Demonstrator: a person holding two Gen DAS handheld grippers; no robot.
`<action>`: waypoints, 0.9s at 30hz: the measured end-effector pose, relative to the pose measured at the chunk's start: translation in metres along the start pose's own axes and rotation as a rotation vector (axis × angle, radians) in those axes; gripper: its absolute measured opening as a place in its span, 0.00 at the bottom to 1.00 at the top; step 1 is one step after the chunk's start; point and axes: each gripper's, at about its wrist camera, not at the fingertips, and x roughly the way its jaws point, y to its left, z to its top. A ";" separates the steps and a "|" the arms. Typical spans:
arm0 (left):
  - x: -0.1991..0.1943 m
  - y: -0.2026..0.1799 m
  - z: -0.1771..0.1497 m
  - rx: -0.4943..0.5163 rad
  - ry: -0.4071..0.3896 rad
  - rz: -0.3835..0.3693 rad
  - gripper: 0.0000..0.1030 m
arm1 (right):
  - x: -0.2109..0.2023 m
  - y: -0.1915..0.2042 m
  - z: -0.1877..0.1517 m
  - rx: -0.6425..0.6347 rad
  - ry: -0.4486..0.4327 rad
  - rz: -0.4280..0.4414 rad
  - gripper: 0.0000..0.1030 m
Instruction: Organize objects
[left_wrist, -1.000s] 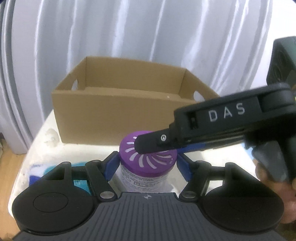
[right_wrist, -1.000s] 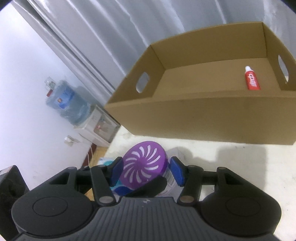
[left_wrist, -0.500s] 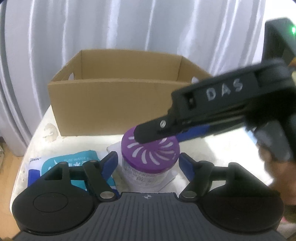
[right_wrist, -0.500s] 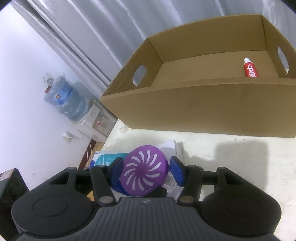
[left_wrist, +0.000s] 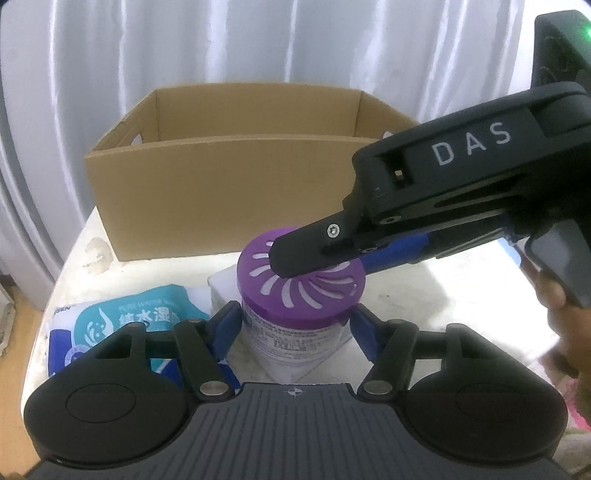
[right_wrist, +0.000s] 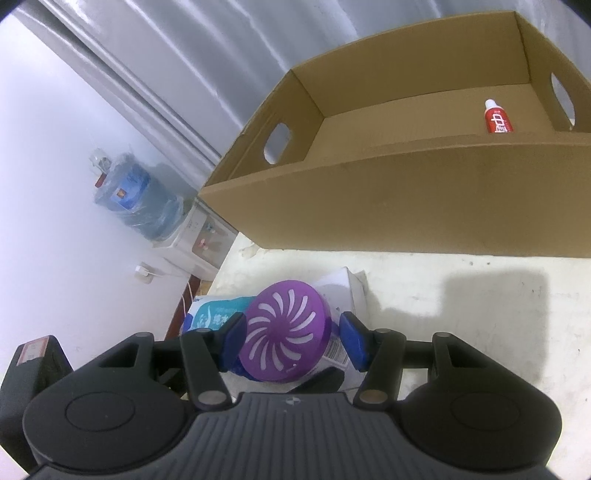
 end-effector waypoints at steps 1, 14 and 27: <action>0.001 -0.001 0.000 0.001 0.003 0.000 0.63 | -0.001 0.000 -0.001 -0.002 0.000 -0.001 0.57; 0.004 -0.004 -0.001 0.023 0.004 0.011 0.63 | 0.002 -0.011 -0.007 0.042 0.016 0.010 0.54; 0.010 -0.010 -0.002 0.054 0.018 0.033 0.63 | 0.004 -0.018 -0.008 0.061 0.013 0.029 0.51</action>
